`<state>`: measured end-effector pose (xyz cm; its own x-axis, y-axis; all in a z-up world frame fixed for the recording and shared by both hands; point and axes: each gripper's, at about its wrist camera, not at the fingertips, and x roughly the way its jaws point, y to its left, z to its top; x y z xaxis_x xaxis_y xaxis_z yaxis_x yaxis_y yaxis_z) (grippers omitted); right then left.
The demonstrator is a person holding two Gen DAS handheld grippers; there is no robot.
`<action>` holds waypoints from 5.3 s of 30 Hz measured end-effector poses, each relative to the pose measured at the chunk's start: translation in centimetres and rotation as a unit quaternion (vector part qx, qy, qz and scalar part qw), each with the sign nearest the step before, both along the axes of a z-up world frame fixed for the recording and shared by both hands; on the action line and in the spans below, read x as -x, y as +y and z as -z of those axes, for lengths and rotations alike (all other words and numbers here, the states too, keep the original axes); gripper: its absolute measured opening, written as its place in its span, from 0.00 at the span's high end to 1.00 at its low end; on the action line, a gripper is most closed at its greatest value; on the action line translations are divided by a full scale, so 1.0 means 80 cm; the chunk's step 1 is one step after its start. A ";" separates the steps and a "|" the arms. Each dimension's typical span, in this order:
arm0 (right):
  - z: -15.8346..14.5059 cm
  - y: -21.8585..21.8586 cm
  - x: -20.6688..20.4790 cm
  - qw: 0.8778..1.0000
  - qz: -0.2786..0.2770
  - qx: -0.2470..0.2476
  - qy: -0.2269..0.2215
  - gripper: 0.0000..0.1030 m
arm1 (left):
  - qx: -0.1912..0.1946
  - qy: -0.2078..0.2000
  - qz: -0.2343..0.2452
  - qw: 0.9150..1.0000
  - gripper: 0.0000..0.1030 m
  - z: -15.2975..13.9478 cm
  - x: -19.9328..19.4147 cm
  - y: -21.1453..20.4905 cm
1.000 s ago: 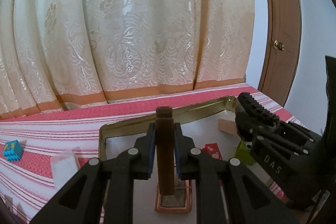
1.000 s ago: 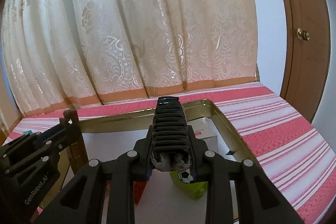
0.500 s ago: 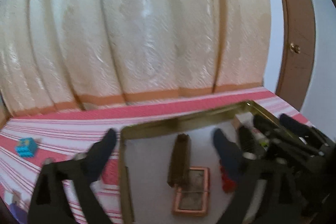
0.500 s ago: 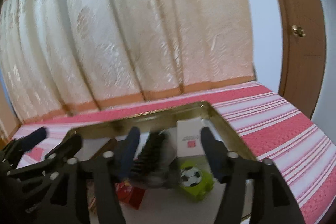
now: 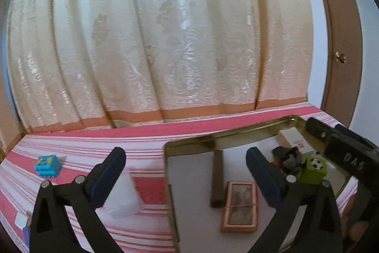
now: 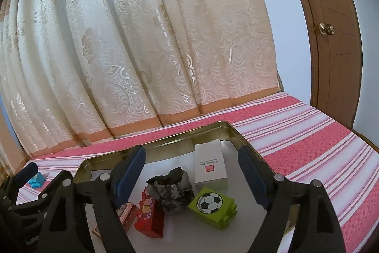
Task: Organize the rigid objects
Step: 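Lower the brown stick and black comb into the tin and open both grippers, then move both open grippers back toward the white block and purple block, then grasp the purple block with the right gripper, then grasp the white block with the left gripper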
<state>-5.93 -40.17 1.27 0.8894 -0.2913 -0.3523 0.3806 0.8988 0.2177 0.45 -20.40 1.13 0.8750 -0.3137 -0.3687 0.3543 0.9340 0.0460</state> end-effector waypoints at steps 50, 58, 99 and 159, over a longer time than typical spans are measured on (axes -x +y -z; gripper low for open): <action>-0.012 0.091 0.081 0.990 0.074 0.068 -0.103 0.10 | 0.013 -0.013 -0.037 0.999 0.00 0.015 0.023 0.116; -0.012 0.133 0.077 0.991 0.032 0.075 -0.105 0.10 | 0.021 -0.002 -0.048 0.999 0.00 0.017 0.018 0.143; -0.006 0.293 0.022 0.988 -0.130 0.056 -0.065 0.10 | 0.004 0.007 -0.083 0.997 0.00 0.021 0.006 0.263; 0.044 0.406 -0.080 0.938 -0.321 -0.003 0.131 0.79 | -0.014 0.165 -0.054 0.985 0.00 0.067 -0.056 0.371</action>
<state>0.49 -7.68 -2.27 0.7637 0.2785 -0.5824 -0.1985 0.9598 0.1987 4.94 9.28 -4.22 0.7346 -0.2109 -0.6449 0.2522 0.9672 -0.0289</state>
